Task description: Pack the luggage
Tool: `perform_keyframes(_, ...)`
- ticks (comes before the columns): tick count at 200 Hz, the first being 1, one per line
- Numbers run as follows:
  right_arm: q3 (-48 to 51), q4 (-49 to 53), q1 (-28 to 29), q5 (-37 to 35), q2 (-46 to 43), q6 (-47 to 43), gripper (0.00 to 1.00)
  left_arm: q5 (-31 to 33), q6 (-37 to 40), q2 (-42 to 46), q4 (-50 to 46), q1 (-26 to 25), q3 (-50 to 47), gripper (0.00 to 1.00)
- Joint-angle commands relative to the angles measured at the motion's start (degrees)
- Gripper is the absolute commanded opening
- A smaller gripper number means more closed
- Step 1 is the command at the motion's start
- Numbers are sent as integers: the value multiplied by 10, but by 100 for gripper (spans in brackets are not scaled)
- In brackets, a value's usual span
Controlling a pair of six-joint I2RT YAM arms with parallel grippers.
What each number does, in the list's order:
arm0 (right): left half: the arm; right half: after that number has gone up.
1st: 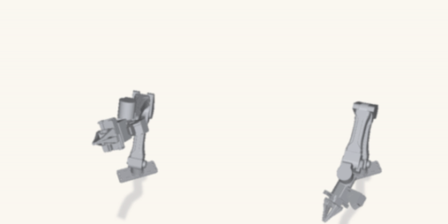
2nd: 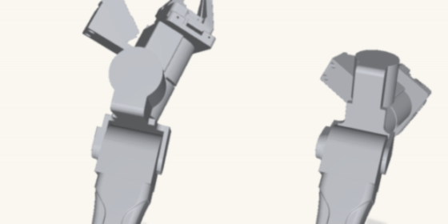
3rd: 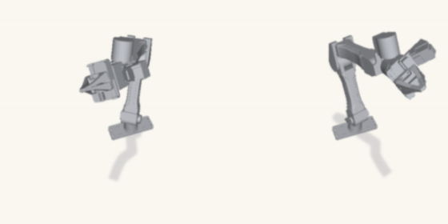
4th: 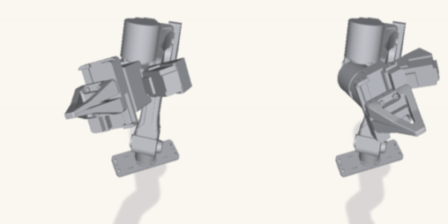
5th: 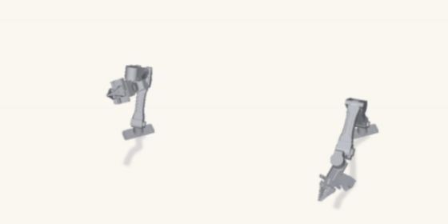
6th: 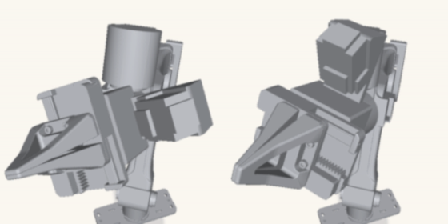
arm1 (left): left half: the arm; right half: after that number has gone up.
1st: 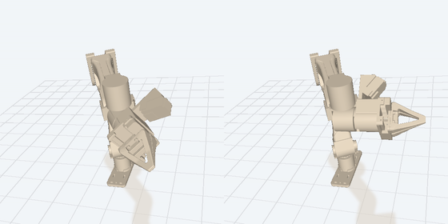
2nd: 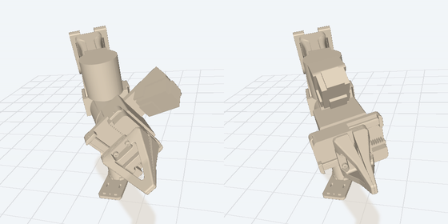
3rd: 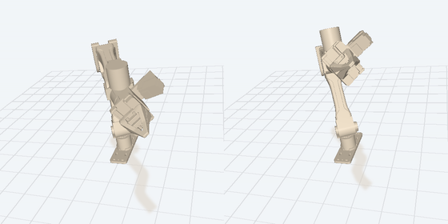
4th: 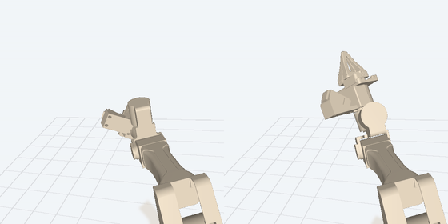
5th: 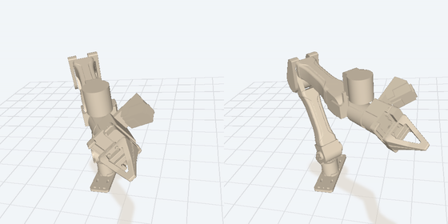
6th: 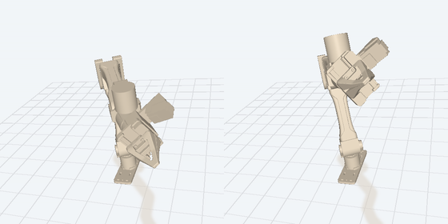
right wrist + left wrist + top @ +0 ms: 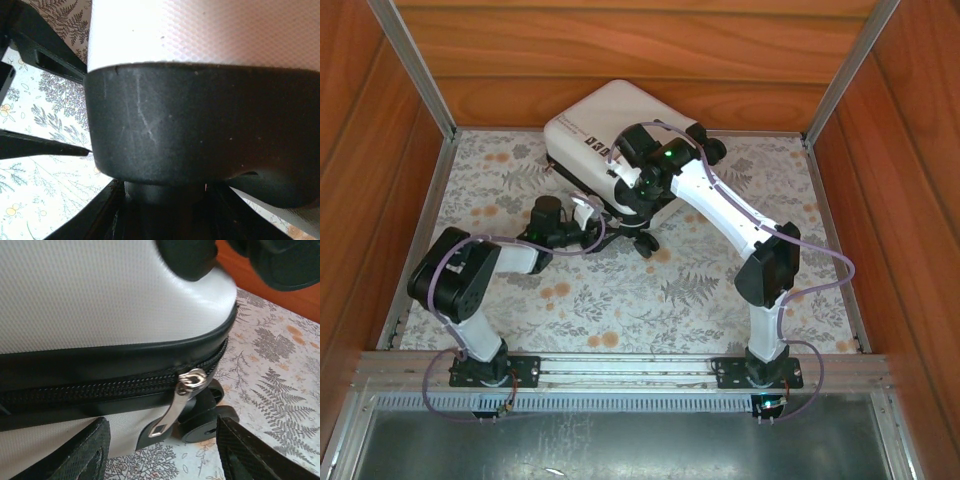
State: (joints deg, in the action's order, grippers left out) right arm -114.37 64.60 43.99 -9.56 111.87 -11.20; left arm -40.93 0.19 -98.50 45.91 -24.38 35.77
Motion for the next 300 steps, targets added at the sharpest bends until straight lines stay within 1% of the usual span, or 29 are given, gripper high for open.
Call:
perform_keyframes(1, -6, -49, 12, 23, -57, -12, 0, -28, -5, -27, 70, 4, 18, 58)
perform_keyframes(38, 5, -58, 12, 25, -63, -7, 0, -34, -42, -65, 170, -3, 14, 52)
perform_keyframes(50, 6, -59, 12, 26, -64, -6, 0, -35, -55, -72, 195, -7, 15, 49)
perform_keyframes(94, 7, -58, 12, 26, -66, -1, 0, -18, -64, -85, 227, -48, 29, 48)
perform_keyframes(122, 12, -57, 12, 26, -68, 1, 0, -4, -71, -95, 249, -58, 34, 46)
perform_keyframes(142, 13, -57, 12, 26, -69, 2, 0, 16, -73, -93, 266, -59, 30, 43)
perform_keyframes(153, 15, -58, 12, 25, -71, 2, 0, 28, -75, -90, 275, -59, 27, 39)
perform_keyframes(199, 20, -64, 13, 18, -74, 13, 0, 106, -69, -75, 281, -63, 14, 9)
perform_keyframes(219, 28, -68, 13, 3, -74, 21, 0, 126, -68, -69, 282, -63, 7, 0)
perform_keyframes(237, 36, -73, 15, -4, -77, 27, 0, 148, -72, -60, 281, -65, -3, 0)
perform_keyframes(249, 40, -76, 19, 6, -78, 31, 0, 164, -70, -49, 281, -69, -15, 0)
perform_keyframes(265, 35, -86, 25, 1, -74, 61, 0, 182, -59, -31, 278, -84, -34, 0)
perform_keyframes(275, 24, -89, 28, 17, -68, 84, 0, 197, -40, -18, 268, -97, -47, 0)
perform_keyframes(300, -22, -85, 32, 89, -42, 141, 0, 241, 1, 18, 240, -135, -76, 0)
